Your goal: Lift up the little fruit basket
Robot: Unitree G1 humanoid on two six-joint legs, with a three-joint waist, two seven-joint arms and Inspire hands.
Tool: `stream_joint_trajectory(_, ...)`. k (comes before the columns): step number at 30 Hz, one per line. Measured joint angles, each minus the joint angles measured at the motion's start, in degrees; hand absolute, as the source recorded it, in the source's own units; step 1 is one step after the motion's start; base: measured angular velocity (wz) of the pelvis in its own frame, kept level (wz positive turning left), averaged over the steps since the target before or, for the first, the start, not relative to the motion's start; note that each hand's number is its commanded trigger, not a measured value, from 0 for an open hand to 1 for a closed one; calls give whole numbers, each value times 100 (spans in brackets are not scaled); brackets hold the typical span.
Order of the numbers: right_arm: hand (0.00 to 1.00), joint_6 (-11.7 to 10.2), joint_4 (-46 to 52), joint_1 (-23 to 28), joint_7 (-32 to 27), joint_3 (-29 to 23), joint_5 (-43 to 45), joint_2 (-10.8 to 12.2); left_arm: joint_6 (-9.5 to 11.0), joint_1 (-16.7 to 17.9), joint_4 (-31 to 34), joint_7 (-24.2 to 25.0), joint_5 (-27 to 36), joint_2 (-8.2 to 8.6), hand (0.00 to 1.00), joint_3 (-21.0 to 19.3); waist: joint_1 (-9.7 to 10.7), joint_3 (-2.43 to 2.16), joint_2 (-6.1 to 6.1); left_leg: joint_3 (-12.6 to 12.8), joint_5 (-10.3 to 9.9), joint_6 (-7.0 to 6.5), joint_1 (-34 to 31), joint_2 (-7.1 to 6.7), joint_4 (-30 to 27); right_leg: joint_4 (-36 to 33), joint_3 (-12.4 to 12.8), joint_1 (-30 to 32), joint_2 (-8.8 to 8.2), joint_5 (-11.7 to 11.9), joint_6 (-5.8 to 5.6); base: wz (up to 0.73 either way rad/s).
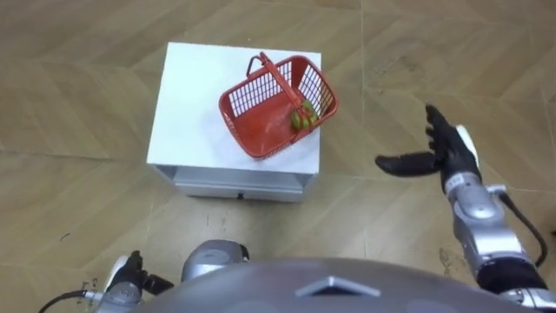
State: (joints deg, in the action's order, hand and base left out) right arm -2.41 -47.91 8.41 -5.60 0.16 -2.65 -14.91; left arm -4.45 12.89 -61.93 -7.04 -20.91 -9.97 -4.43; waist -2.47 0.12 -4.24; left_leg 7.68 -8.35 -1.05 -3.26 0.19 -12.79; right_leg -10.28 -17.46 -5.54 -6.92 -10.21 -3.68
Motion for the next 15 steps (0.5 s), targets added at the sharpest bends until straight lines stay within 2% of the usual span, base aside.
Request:
stream_joint_trajectory(1, 0, -5, -292, 63, -81, -76, -74, 50, -12, 35, 0, -21, 2, 0, 0, -4, 79, -5, 11, 6, 0, 0, 7, 0, -4, 11, 6, -16, 3, 0, 0, 0)
stream_joint_trajectory(4, 0, 7, -993, 159, -186, -385, -144, 175, -15, 39, 9, -18, 1, 27, 0, -25, 143, 5, 41, 45, 0, 2, 83, 6, 4, 62, 39, -29, 11, 0, 5, -7)
stream_joint_trajectory(7, 0, 6, -1294, 244, -185, -426, -161, 202, -22, 72, 16, 2, -43, 33, 0, -54, 239, 1, 50, 69, -4, 5, 110, 1, 2, 78, 40, -59, 6, -18, 17, -1)
stream_joint_trajectory(9, 0, 12, -1481, 257, -164, -486, -158, 261, -30, 73, 16, 26, -249, 42, 0, -212, 242, 5, 53, 71, -3, 7, 170, -3, 9, 82, 40, -107, 5, -31, 16, 0)
stream_joint_trajectory(11, 0, 84, -1716, 270, -99, -540, -163, 339, -78, 129, 16, 32, -347, 42, 0, -323, 231, 14, 25, 76, -26, 23, 291, -12, 7, 70, 51, -209, -4, -84, 6, 0)
stream_joint_trajectory(12, 0, 141, -1837, 268, -35, -544, -157, 382, -132, 116, 20, 48, -350, 46, 0, -344, 230, -13, 34, 76, -53, 33, 329, -6, 2, 71, 43, -258, -2, -110, 5, 0)
stream_joint_trajectory(15, 0, 310, -2092, 151, 152, -511, -77, 423, -283, 105, 7, 128, -372, 101, 0, -344, 220, -10, 53, 43, -70, 49, 367, 0, -1, 72, 49, -267, 1, -145, 19, 1)
